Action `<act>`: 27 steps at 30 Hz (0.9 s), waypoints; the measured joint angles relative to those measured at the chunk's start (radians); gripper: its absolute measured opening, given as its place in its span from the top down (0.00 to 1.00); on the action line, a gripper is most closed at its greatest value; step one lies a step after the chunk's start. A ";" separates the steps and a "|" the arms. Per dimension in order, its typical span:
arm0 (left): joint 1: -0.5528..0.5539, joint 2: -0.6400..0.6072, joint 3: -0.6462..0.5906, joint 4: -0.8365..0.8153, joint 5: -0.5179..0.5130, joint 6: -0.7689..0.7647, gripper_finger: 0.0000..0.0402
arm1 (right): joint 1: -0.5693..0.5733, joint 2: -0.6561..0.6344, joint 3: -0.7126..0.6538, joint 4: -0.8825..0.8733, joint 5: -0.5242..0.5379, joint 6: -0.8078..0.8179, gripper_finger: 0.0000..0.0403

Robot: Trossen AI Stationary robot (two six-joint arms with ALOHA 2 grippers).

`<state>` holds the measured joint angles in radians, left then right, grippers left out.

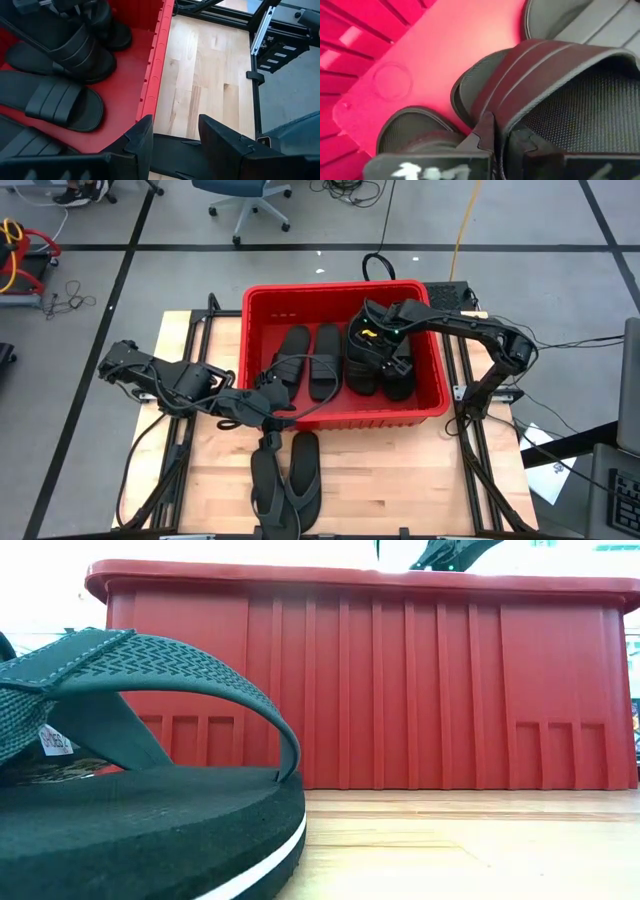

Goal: Pick and place slides into bin
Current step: Put the black slide into the red bin

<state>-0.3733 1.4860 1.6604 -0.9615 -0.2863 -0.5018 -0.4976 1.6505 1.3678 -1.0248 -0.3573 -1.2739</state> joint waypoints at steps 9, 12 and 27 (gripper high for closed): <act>0.000 0.000 0.000 0.000 0.000 0.002 0.62 | 0.000 0.000 0.000 0.003 0.061 -0.015 0.98; 0.000 0.000 0.000 0.000 0.000 0.002 0.62 | 0.000 0.000 0.000 0.004 0.064 -0.023 0.98; 0.000 0.000 0.000 0.000 0.000 0.050 0.62 | -0.001 0.000 0.000 0.058 0.080 0.088 0.82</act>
<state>-0.3733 1.4860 1.6604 -0.9612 -0.2863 -0.4514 -0.4984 1.6501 1.3678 -0.9663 -0.2771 -1.1860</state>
